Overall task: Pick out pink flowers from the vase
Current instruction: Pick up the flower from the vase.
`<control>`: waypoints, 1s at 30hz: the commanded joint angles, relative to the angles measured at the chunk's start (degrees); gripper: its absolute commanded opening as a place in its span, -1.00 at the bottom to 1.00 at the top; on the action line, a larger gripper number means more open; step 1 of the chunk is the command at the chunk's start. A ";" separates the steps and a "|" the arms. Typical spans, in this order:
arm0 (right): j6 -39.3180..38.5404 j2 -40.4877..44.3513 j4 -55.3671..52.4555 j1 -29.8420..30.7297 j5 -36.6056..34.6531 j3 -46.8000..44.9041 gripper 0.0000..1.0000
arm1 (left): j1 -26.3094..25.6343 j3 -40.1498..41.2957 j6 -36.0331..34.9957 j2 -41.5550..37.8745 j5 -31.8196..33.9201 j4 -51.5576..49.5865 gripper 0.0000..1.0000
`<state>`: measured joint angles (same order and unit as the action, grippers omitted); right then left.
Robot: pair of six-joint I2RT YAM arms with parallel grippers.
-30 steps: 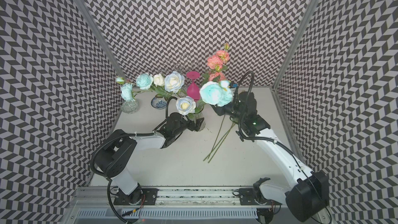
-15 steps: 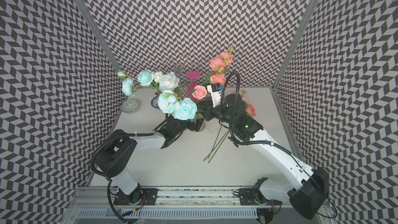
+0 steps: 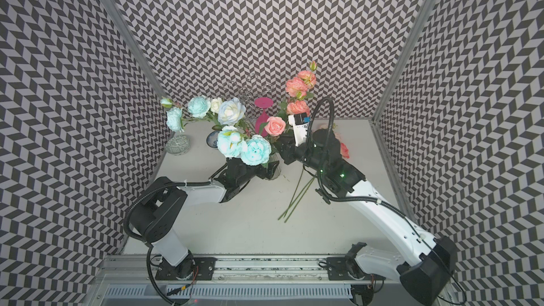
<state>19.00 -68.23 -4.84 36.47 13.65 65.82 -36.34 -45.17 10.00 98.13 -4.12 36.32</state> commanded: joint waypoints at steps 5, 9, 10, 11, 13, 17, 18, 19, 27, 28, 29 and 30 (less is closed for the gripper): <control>-1.15 -4.86 5.62 -0.08 -0.16 2.59 -0.48 | -0.30 0.83 1.24 0.82 -1.01 -2.21 1.00; -1.63 -6.98 6.95 -0.08 -1.02 3.86 -0.48 | -0.31 0.79 1.34 1.00 -1.13 -2.03 1.00; -1.89 -7.20 7.46 -0.04 -1.39 3.96 -0.48 | -0.32 0.78 1.34 1.01 -1.15 -2.03 0.99; -2.15 -7.38 8.22 -0.08 -1.74 4.05 -0.47 | -0.31 0.87 1.27 0.97 -1.23 -1.98 0.99; -2.92 -7.78 9.50 -0.04 -2.20 4.26 -0.44 | -0.36 0.96 1.05 0.99 -1.11 -2.02 0.99; -4.58 -9.54 9.99 -0.08 -2.34 6.31 -0.41 | -0.32 0.88 1.15 1.10 -1.19 -1.99 1.00; -4.94 -9.88 10.24 -0.08 -2.22 6.80 -0.39 | -0.31 0.87 1.17 1.10 -1.24 -2.01 1.00; -5.02 -10.24 10.50 -0.07 -2.29 7.07 -0.39 | -0.31 0.87 1.25 1.23 -1.25 -2.12 1.00; -5.13 -12.72 12.60 -0.08 -3.54 8.44 -0.43 | -0.40 0.82 1.54 1.34 -1.49 -2.00 1.00; -5.22 -12.90 12.82 -0.08 -3.97 8.43 -0.49 | -0.39 0.87 1.58 1.32 -1.46 -2.04 1.00; -5.26 -13.04 12.94 -0.08 -4.76 8.50 -0.61 | -0.40 0.82 1.67 1.33 -1.48 -1.97 1.00; -5.12 -12.99 13.01 -0.08 -5.50 8.47 -0.70 | -0.40 0.87 1.68 1.36 -1.45 -1.95 0.99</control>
<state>14.35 -80.84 4.01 36.47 10.61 73.10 -36.34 -45.17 10.15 98.15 -4.25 36.36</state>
